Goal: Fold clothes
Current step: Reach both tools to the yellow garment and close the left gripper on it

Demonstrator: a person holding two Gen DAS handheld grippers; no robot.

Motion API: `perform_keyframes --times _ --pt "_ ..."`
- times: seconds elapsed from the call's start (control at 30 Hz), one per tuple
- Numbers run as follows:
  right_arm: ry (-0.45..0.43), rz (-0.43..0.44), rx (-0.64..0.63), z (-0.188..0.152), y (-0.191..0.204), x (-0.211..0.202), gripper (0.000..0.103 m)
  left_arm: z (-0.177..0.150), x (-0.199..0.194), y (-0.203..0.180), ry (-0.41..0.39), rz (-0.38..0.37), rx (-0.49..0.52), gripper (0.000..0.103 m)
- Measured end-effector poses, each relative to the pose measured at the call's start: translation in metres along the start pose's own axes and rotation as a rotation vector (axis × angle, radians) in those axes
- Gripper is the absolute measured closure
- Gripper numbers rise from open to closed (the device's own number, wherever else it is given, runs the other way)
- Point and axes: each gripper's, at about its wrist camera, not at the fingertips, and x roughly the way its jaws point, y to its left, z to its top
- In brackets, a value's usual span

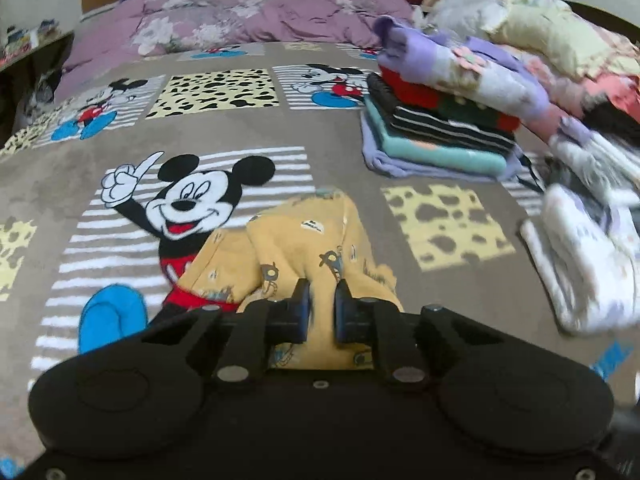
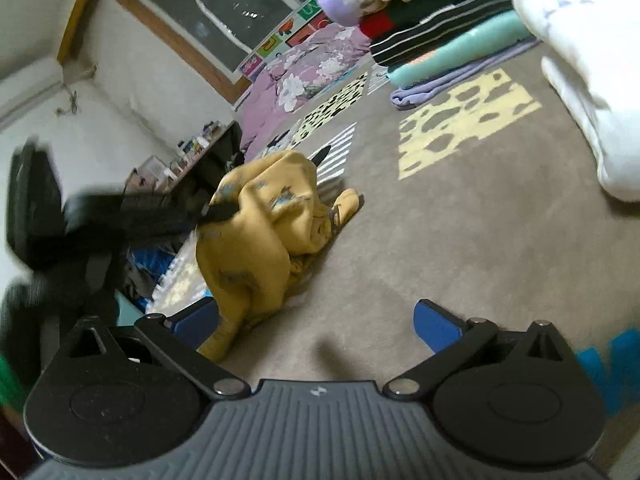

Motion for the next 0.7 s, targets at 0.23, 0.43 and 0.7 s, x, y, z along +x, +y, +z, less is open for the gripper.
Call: perform_keyframes --times 0.23,0.43,0.7 --pt "-0.019 0.086 0.147 0.007 -0.019 -0.005 0.000 -0.059 -0.047 -0.009 -0.050 0.005 0.109 0.094" --pt "-0.046 0.147 0.224 0.009 -0.031 -0.007 0.000 -0.112 -0.068 -0.010 -0.027 0.029 0.123 0.094" --pt "-0.024 0.166 0.231 0.006 -0.032 -0.004 0.007 -0.169 -0.075 0.002 0.055 0.059 0.027 0.102"
